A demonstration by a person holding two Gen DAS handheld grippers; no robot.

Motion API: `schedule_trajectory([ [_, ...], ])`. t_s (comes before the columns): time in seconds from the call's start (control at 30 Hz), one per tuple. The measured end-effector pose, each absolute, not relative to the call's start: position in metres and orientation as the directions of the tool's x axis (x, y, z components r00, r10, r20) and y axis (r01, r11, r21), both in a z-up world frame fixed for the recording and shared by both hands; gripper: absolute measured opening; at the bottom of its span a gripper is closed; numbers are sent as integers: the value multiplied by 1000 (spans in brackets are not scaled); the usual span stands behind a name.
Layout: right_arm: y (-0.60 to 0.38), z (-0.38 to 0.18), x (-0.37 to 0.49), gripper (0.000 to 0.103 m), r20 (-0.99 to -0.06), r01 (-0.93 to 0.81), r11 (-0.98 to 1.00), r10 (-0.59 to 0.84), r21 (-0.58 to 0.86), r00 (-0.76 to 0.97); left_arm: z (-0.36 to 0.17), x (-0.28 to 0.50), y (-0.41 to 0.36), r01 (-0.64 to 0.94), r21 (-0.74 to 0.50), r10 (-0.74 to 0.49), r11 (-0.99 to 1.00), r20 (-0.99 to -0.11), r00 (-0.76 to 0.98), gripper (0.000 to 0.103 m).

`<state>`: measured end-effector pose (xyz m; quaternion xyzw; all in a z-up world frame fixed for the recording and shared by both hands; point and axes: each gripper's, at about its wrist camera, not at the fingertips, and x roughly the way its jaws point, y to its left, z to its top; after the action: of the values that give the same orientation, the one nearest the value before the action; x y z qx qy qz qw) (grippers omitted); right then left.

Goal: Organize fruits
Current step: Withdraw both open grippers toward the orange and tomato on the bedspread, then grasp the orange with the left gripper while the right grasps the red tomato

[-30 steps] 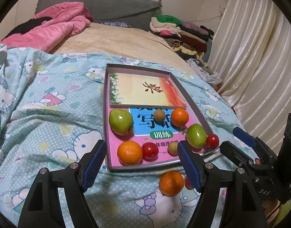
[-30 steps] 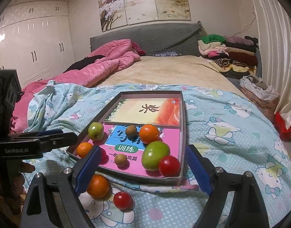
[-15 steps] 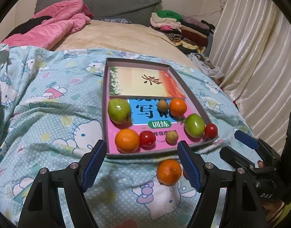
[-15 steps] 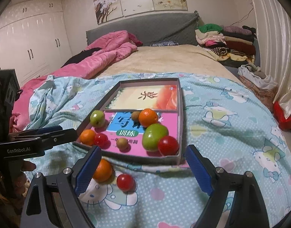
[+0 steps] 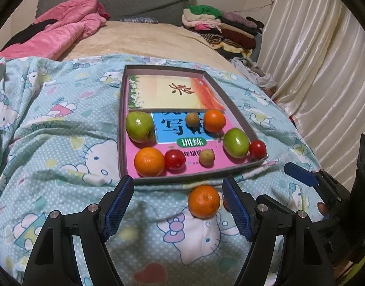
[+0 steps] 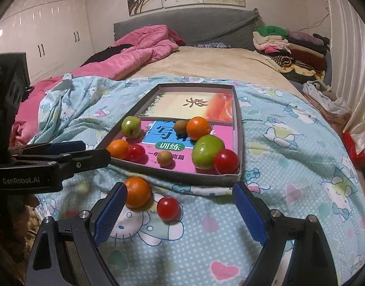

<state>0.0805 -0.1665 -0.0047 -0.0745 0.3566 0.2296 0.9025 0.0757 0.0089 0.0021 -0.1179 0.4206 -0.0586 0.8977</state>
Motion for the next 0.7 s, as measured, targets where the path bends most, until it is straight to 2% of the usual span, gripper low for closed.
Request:
schedule_trajectory([
  [0.33, -161, -20, 82, 88, -732, -476, 879, 344, 30, 589, -6, 69, -1, 29, -266, -230, 963, -768, 598, 78],
  [0.63, -161, -44, 96, 61, -791, -470, 878, 347, 86, 504, -21, 76, -7, 43, -301, -273, 953, -784, 557, 78],
  [0.7, -160, -49, 98, 58, -798, -474, 875, 356, 102, 486, -24, 78, -8, 46, -302, -276, 952, -787, 551, 78],
])
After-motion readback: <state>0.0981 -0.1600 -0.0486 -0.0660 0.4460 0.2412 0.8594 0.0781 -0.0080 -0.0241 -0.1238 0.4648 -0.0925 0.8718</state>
